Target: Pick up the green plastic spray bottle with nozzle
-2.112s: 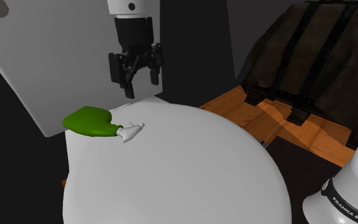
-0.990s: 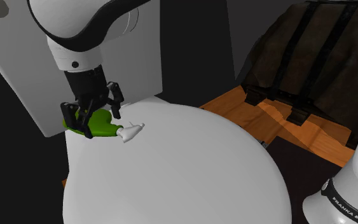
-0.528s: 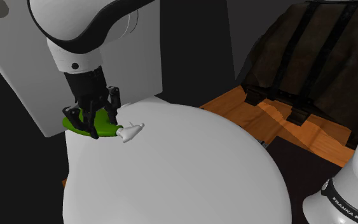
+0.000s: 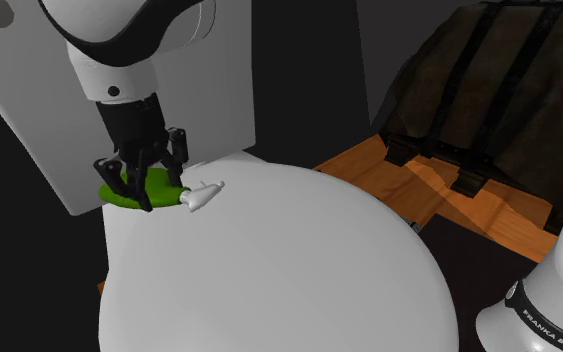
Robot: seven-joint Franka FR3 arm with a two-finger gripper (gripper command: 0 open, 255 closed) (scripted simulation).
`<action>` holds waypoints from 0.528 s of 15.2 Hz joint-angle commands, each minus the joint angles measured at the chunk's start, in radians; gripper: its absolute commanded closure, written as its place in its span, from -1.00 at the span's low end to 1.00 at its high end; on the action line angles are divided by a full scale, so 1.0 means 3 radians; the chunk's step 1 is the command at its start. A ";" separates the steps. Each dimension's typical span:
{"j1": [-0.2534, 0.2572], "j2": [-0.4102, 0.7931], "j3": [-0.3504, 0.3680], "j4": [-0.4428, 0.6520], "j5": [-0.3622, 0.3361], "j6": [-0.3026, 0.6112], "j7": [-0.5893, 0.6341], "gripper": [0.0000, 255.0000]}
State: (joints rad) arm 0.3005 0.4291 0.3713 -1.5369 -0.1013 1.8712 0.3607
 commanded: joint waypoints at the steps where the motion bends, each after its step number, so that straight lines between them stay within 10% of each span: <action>1: -0.0001 -0.0019 0.0004 0.0057 0.0008 -0.0075 -0.0004 1.00; 8: 0.0010 -0.0063 0.0016 0.0309 0.0027 -0.0368 -0.0009 1.00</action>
State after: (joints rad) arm 0.3030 0.4130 0.3754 -1.4531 -0.0943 1.7725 0.3580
